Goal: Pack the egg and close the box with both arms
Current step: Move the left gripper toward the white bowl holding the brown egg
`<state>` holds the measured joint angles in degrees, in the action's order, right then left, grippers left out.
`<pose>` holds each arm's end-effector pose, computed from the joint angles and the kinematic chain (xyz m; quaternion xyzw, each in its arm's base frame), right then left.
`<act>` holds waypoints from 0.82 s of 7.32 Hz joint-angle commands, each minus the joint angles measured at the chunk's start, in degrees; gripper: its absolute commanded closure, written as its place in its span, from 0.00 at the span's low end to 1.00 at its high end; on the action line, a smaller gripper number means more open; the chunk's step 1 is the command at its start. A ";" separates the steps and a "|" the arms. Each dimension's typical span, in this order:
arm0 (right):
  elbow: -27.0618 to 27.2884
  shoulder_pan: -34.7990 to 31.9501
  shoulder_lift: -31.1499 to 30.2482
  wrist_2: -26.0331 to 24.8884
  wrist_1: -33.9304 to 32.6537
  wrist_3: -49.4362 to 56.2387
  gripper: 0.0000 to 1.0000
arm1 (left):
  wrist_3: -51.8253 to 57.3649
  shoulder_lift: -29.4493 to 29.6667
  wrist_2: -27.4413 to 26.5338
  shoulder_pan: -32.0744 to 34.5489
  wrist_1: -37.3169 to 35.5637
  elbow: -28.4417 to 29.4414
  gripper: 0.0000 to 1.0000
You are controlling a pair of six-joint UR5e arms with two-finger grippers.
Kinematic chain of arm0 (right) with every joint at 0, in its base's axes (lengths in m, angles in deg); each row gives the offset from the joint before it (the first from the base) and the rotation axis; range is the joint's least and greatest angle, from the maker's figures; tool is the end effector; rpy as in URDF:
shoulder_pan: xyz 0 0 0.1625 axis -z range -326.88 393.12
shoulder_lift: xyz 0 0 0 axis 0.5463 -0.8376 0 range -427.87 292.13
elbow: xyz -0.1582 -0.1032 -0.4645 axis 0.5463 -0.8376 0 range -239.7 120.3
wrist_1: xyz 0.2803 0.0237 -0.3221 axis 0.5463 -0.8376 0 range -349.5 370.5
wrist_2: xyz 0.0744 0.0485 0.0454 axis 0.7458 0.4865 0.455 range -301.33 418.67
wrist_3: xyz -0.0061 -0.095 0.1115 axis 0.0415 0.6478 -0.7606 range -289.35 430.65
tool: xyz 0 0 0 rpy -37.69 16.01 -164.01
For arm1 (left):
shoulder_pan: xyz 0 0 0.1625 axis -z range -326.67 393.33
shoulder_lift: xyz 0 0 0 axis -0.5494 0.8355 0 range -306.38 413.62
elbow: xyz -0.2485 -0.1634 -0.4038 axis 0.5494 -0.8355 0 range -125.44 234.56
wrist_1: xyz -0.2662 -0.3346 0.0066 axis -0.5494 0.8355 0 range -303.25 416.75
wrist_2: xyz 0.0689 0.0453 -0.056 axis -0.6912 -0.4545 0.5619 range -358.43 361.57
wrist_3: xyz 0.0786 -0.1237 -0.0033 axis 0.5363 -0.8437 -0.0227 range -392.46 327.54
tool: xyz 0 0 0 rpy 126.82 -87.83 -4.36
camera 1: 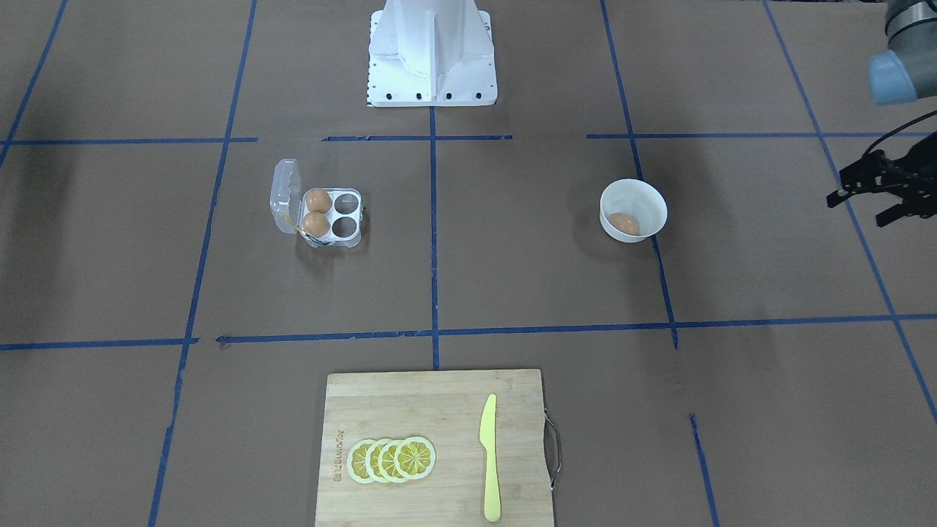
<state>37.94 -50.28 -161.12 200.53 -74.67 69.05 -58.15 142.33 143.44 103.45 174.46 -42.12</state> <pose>-0.0385 -0.4885 0.7055 0.0408 -0.4399 -0.0743 0.8940 0.1619 -0.5008 0.6472 0.0738 0.4857 0.0807 0.8673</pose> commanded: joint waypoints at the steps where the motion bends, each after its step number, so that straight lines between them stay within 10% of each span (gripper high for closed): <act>1: -0.77 -0.01 0.00 0.26 -0.08 -0.68 0.00 | -29.99 3.89 -5.71 -10.57 5.34 -3.50 0.00; 6: -0.70 -0.01 0.35 0.09 0.01 -2.36 0.00 | -69.98 8.49 -24.17 -24.84 5.08 -7.02 0.02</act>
<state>37.19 -50.23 -160.82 200.57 -74.66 66.75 -120.96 150.79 123.31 81.32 179.68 -48.22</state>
